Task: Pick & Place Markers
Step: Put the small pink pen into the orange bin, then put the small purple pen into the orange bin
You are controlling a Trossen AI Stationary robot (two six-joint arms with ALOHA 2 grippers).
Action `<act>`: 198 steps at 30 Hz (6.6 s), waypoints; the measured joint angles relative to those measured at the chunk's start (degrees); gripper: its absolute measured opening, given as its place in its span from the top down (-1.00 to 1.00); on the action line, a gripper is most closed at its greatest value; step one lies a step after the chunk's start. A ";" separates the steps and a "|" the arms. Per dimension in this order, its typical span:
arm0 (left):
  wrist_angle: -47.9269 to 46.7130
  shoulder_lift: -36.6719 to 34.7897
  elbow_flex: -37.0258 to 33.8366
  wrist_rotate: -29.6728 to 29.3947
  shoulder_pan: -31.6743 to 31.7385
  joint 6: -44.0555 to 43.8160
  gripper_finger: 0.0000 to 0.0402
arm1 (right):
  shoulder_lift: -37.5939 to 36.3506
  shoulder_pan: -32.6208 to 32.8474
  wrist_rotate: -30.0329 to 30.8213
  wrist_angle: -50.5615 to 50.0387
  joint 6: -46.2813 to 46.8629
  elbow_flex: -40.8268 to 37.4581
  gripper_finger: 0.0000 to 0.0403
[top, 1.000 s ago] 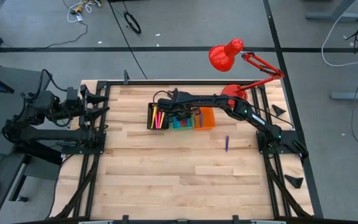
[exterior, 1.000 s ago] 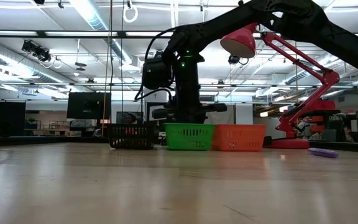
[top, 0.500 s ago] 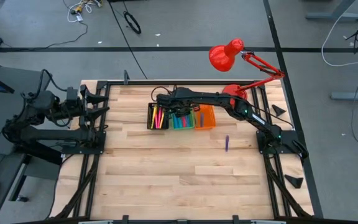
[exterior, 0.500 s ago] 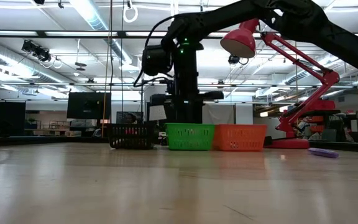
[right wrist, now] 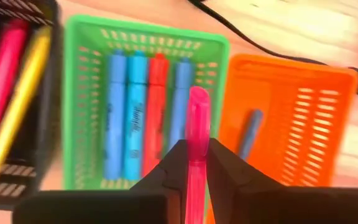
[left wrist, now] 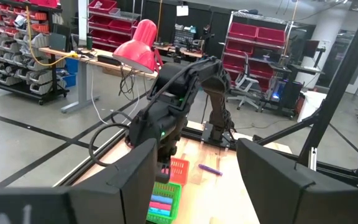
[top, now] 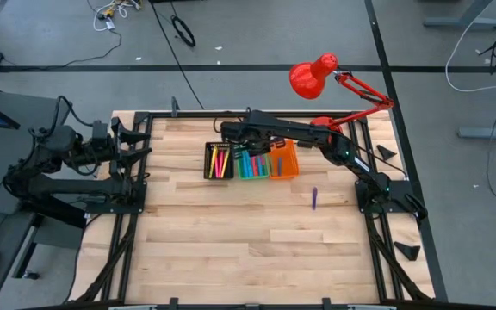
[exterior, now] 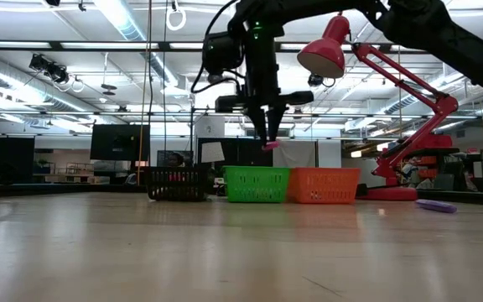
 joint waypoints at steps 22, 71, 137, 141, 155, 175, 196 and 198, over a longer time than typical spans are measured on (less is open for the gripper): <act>-0.02 -0.02 0.00 -0.01 -0.01 0.00 -0.14 | -20.49 -1.19 1.97 14.73 2.76 -35.92 0.79; -0.01 -0.02 0.00 -0.01 -0.02 0.00 -0.14 | -32.83 0.99 -9.09 19.59 5.70 -48.97 0.42; -0.02 -0.02 0.00 -0.02 0.00 0.00 -0.14 | -48.65 13.67 -13.53 46.71 32.62 -92.98 0.49; 0.00 -0.02 0.00 0.00 -0.02 0.00 -0.14 | -48.61 13.68 -13.53 46.66 32.98 -93.04 0.67; -0.02 0.00 0.00 0.00 -0.01 0.00 -0.14 | -48.24 13.67 -13.91 38.22 28.85 -85.84 0.93; 0.00 0.00 0.00 -0.02 0.00 0.00 -0.14 | -40.17 9.13 -15.19 18.55 16.72 -57.20 0.93; -0.02 0.00 0.00 0.00 -0.01 0.00 -0.14 | -33.24 1.80 -16.09 17.07 7.15 -50.12 0.93; -0.01 -0.01 0.00 0.00 -0.01 0.00 -0.14 | -32.11 0.22 -16.07 17.03 5.53 -49.17 0.93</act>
